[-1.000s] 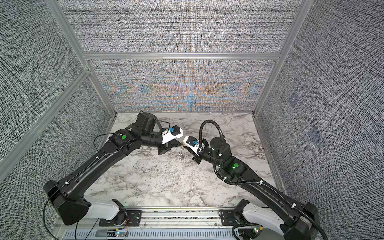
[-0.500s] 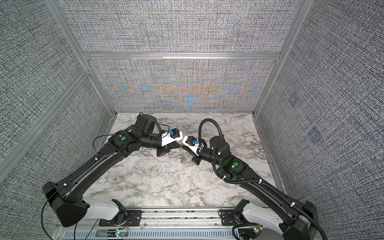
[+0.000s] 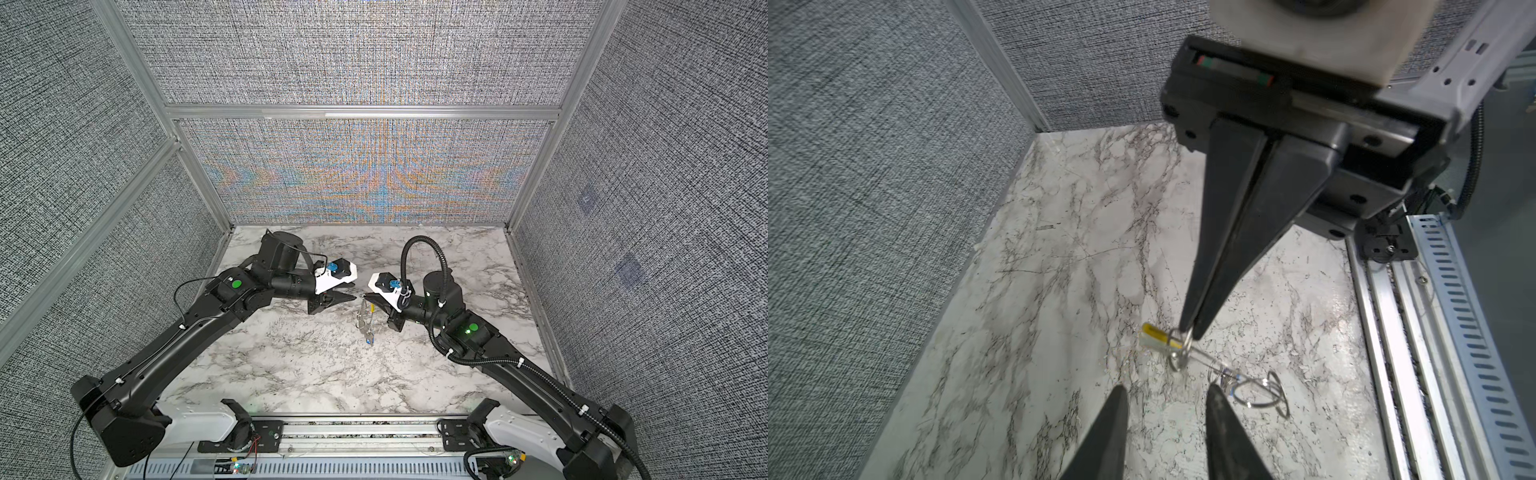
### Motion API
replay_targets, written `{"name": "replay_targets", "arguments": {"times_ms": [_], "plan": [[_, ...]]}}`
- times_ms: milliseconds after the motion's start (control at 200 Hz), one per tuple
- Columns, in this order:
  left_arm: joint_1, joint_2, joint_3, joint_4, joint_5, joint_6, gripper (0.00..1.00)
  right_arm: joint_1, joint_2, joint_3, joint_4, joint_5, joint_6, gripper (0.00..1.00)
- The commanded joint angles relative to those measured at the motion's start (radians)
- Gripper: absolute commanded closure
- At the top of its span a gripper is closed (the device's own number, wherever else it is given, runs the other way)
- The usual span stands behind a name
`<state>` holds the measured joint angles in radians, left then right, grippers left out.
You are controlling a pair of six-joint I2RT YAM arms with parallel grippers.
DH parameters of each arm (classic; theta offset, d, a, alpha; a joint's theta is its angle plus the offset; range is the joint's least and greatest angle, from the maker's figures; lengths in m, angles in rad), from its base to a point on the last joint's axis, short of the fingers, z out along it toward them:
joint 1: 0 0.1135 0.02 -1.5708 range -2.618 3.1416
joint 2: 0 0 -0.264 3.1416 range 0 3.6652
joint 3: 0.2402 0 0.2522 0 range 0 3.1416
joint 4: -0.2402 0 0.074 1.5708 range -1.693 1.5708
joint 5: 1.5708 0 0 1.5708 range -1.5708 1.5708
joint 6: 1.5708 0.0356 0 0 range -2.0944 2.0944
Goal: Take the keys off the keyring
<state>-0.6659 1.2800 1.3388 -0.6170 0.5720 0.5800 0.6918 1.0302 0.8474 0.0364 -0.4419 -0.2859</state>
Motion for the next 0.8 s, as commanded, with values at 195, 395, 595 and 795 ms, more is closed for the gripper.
{"name": "replay_targets", "arguments": {"times_ms": [195,395,595,795], "plan": [[0.04,-0.094,-0.22,0.323,0.098,-0.162,0.57,-0.009,-0.014,-0.045,0.175,-0.063,0.037,1.0],[0.042,-0.148,-0.356,0.53,0.138,-0.243,0.61,-0.02,-0.007,-0.059,0.238,-0.087,0.055,1.0],[0.042,-0.156,-0.444,0.653,0.132,-0.306,0.58,-0.025,-0.001,-0.062,0.287,-0.131,0.091,1.0],[0.042,-0.15,-0.5,0.774,0.139,-0.359,0.53,-0.027,0.002,-0.058,0.305,-0.172,0.118,1.0]]}}
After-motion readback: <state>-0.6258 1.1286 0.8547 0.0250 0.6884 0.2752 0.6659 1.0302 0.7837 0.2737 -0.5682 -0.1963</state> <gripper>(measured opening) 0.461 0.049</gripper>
